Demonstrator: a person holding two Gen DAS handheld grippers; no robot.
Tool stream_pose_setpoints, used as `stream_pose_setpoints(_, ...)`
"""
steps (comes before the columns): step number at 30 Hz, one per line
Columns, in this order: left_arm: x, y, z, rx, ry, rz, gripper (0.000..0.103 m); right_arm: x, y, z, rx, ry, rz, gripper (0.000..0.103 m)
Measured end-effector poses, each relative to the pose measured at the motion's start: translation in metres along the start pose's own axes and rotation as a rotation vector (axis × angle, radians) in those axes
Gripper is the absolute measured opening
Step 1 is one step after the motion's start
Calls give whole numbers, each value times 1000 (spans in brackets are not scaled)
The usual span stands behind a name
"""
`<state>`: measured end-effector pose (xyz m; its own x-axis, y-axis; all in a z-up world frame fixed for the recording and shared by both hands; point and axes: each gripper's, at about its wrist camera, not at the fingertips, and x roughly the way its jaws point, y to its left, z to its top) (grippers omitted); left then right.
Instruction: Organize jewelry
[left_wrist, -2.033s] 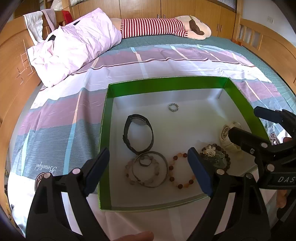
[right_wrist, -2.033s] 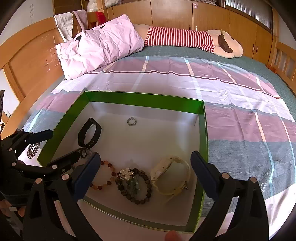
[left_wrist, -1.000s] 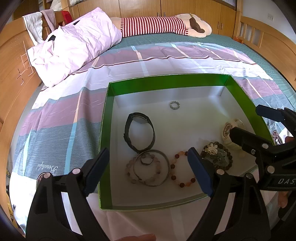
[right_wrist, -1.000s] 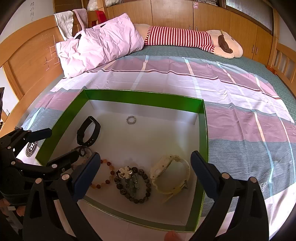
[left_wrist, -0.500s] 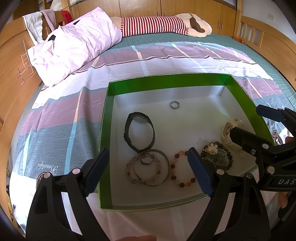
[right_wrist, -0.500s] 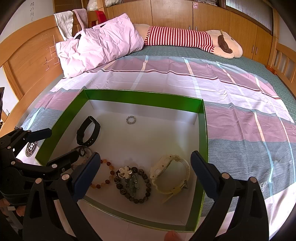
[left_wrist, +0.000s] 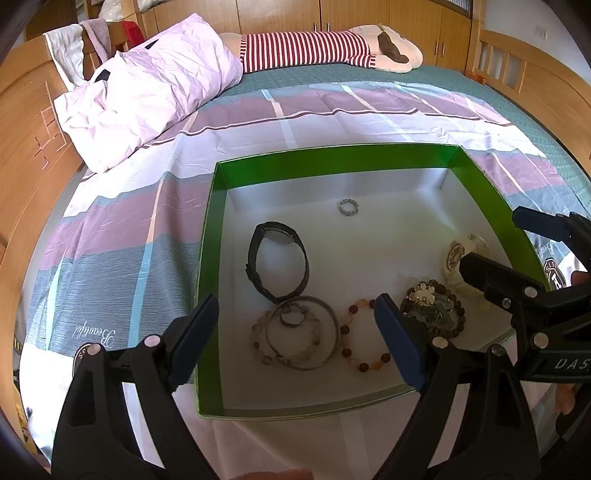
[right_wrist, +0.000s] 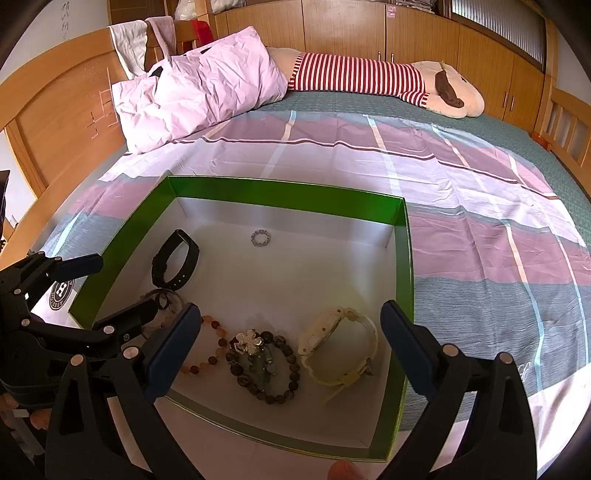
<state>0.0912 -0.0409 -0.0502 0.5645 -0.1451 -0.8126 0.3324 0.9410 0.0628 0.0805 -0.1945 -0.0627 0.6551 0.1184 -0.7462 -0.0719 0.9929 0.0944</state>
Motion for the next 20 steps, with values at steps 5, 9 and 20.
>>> stream_pose_setpoints(5, 0, 0, -1, 5, -2, 5, 87, 0, -1, -1, -1, 1, -1, 98)
stream_pose_setpoints(9, 0, -1, 0, 5, -2, 5, 87, 0, -2, -1, -3, 0, -1, 98)
stream_pose_setpoints(20, 0, -1, 0, 7, 4, 5, 87, 1, -3, -1, -6, 2, 0, 98)
